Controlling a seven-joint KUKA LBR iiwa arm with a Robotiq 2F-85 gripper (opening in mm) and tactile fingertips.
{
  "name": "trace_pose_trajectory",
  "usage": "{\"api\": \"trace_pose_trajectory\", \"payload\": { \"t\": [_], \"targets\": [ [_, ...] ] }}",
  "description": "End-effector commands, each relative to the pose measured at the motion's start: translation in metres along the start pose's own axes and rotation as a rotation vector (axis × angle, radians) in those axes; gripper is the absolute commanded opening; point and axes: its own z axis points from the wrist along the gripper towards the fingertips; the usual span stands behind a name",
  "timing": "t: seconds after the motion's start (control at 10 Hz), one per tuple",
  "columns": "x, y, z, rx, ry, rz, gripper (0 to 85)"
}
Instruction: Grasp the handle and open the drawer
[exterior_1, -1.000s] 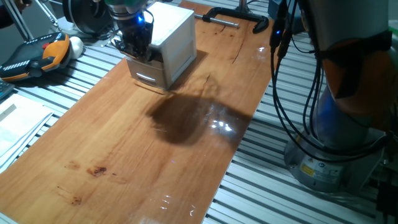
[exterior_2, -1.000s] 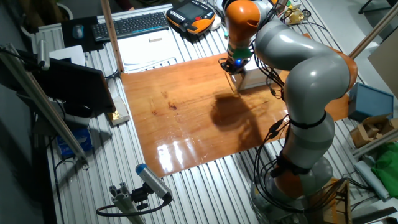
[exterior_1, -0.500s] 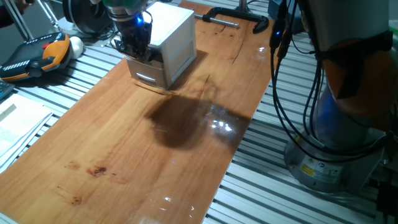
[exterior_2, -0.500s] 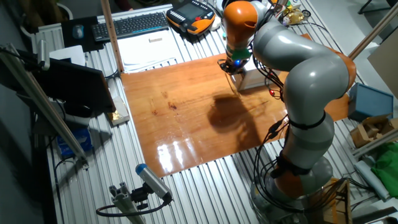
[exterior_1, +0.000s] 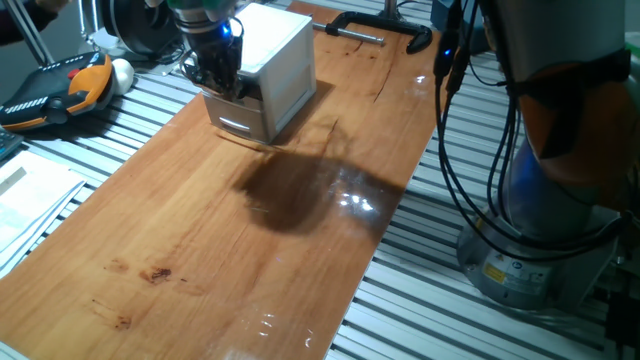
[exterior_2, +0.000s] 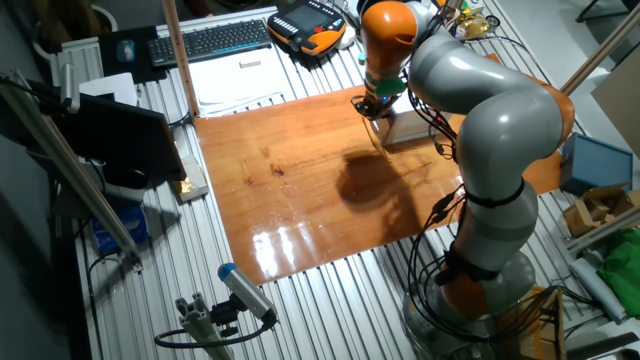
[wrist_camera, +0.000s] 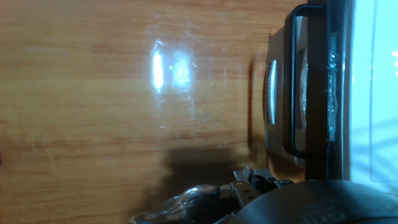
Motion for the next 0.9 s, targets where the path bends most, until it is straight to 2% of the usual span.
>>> {"api": "trace_pose_trajectory", "payload": {
  "t": [0.0, 0.1, 0.3, 0.6, 0.8],
  "targets": [
    [0.0000, 0.0000, 0.0000, 0.009, 0.000, -0.002, 0.7],
    [0.0000, 0.0000, 0.0000, 0.029, -0.005, 0.007, 0.7],
    [0.0000, 0.0000, 0.0000, 0.012, -0.003, 0.016, 0.7],
    [-0.0003, -0.0003, 0.0001, 0.018, -0.014, 0.039, 0.7],
    [-0.0035, -0.0017, 0.0021, 0.004, -0.004, 0.047, 0.7]
  ]
}}
